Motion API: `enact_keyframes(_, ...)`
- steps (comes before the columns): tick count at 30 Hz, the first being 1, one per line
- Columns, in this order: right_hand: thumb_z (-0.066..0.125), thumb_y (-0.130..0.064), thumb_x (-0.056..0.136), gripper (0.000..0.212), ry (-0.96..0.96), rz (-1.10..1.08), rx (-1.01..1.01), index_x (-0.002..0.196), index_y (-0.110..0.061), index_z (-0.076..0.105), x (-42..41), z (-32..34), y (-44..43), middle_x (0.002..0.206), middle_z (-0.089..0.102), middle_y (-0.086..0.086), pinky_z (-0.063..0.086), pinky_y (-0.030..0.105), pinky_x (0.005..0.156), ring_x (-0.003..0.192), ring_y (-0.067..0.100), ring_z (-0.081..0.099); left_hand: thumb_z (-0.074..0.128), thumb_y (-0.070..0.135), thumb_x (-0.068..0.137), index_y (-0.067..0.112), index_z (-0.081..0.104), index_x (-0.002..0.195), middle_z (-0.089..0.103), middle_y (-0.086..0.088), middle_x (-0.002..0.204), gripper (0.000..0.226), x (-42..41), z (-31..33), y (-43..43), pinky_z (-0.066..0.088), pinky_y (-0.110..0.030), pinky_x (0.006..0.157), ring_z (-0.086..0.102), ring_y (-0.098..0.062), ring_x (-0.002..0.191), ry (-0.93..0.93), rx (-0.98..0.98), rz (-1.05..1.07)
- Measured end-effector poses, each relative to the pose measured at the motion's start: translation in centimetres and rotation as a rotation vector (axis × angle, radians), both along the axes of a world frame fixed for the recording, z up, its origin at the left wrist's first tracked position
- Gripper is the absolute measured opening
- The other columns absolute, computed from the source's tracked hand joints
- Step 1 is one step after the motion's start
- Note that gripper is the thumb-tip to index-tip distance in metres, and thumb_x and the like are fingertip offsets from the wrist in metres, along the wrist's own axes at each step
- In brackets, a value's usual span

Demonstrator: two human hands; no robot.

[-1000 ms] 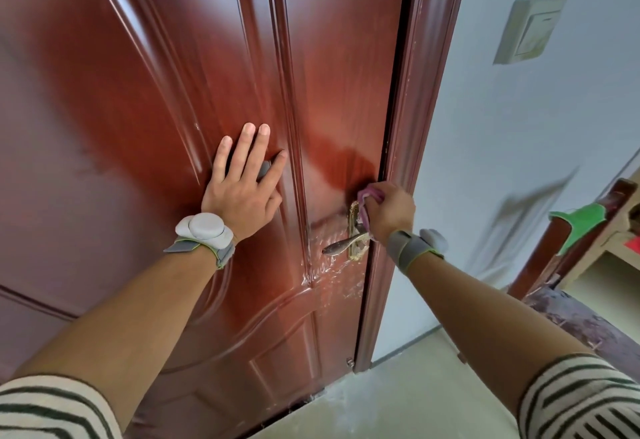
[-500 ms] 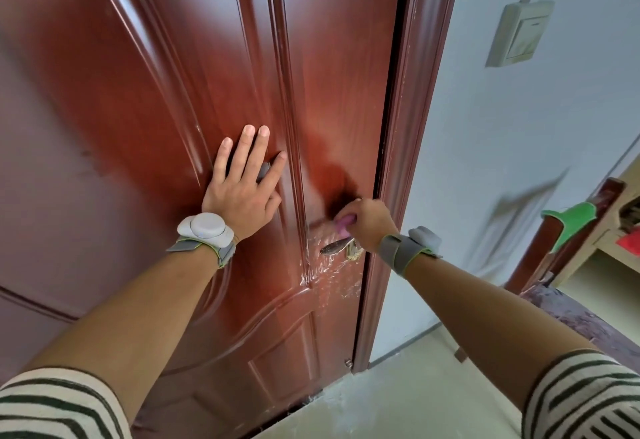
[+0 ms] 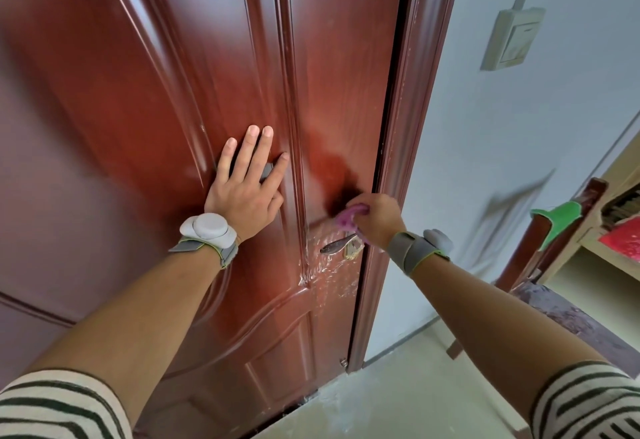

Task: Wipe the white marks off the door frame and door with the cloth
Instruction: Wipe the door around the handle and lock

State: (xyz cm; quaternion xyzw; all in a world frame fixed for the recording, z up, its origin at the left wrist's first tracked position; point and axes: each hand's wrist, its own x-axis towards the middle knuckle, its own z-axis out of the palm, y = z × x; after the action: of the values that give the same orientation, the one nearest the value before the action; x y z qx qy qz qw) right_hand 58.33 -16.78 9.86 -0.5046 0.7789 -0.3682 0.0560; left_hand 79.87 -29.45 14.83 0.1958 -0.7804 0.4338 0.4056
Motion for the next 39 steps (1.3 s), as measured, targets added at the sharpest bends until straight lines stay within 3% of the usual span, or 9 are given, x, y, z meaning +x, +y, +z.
enact_keyframes(6,0.047,-0.012,0.077,0.035,0.017,-0.154,-0.004,0.092,-0.031,0.073,-0.3,-2.1,1.3,0.098,0.065,-0.001,0.049,0.034,0.076,0.091,0.024,0.057,0.043,0.019,0.088,0.015,0.062,0.131,0.04,-0.024,0.151,0.047,0.0,-0.2,0.0,0.018,-0.052,0.121,0.032,-0.039,0.143,0.003,0.005,0.003)
enact_keyframes(11,0.051,-0.007,0.068,0.031,-0.143,-0.357,0.42,0.078,-0.025,0.074,-1.7,-5.1,4.9,0.078,0.066,-0.001,0.054,0.027,0.06,0.063,0.02,0.062,0.041,0.02,0.089,0.015,0.062,0.131,0.039,-0.024,0.151,0.047,-0.1,-0.2,0.1,0.017,-0.052,0.121,0.031,-0.038,0.143,0.003,0.008,-0.003)
enact_keyframes(15,0.044,-0.021,0.088,0.029,-0.157,-0.451,0.175,0.097,-0.026,0.071,-2.3,-5.1,5.4,0.093,0.064,0.001,0.052,0.029,0.07,0.07,0.024,0.061,0.044,0.019,0.088,0.016,0.063,0.129,0.04,-0.024,0.151,0.045,-0.2,-0.2,0.1,0.019,-0.052,0.12,0.032,-0.038,0.143,0.013,0.006,0.004)
enact_keyframes(19,0.049,-0.014,0.087,0.029,-0.068,-0.292,-0.109,0.096,-0.032,0.07,0.3,-3.4,2.5,0.097,0.052,-0.005,0.038,0.024,0.075,0.079,0.017,0.052,0.047,0.019,0.087,0.016,0.064,0.129,0.039,-0.024,0.152,0.045,-0.2,-0.4,0.1,0.018,-0.051,0.121,0.033,-0.038,0.143,0.009,0.007,-0.005)
enact_keyframes(24,0.053,-0.006,0.086,0.035,0.09,0.017,-0.042,0.085,-0.033,0.075,4.3,-5.4,1.7,0.094,0.071,-0.015,0.047,0.033,0.093,0.091,0.01,0.062,0.046,0.019,0.087,0.016,0.063,0.129,0.038,-0.024,0.152,0.046,-0.2,-0.4,0.1,0.016,-0.051,0.121,0.032,-0.037,0.144,0.006,0.005,0.0)
enact_keyframes(26,0.06,-0.01,0.079,0.026,0.032,0.102,-0.023,0.082,-0.029,0.077,5.1,-5.3,2.2,0.087,0.074,-0.015,0.052,0.028,0.083,0.079,0.007,0.065,0.047,0.018,0.087,0.016,0.063,0.129,0.039,-0.024,0.152,0.045,-0.1,-0.3,0.1,0.015,-0.05,0.122,0.032,-0.037,0.144,0.01,0.01,-0.005)
enact_keyframes(30,0.057,-0.024,0.077,0.014,0.021,-0.101,0.057,0.072,-0.022,0.07,3.7,-5.2,3.7,0.065,0.066,-0.005,0.047,0.028,0.06,0.063,0.021,0.059,0.046,0.018,0.087,0.015,0.064,0.129,0.039,-0.024,0.151,0.045,-0.1,-0.2,0.2,0.013,-0.05,0.122,0.03,-0.037,0.144,0.01,0.017,-0.01)
enact_keyframes(35,0.054,-0.009,0.083,0.029,-0.001,-0.193,-0.126,0.095,-0.027,0.074,2.8,-4.2,2.3,0.096,0.063,-0.003,0.043,0.028,0.077,0.086,0.015,0.053,0.045,0.018,0.088,0.016,0.063,0.129,0.039,-0.024,0.152,0.046,-0.1,-0.2,0.3,0.013,-0.05,0.122,0.031,-0.037,0.144,0.008,0.018,-0.004)
enact_keyframes(39,0.052,-0.006,0.085,0.034,0.134,0.067,-0.054,0.08,-0.03,0.076,6.5,-5.6,1.7,0.094,0.07,-0.016,0.04,0.03,0.088,0.091,0.01,0.056,0.047,0.018,0.086,0.016,0.064,0.129,0.039,-0.023,0.151,0.046,-0.1,-0.3,0.3,0.014,-0.049,0.122,0.031,-0.036,0.144,0.013,0.01,-0.003)
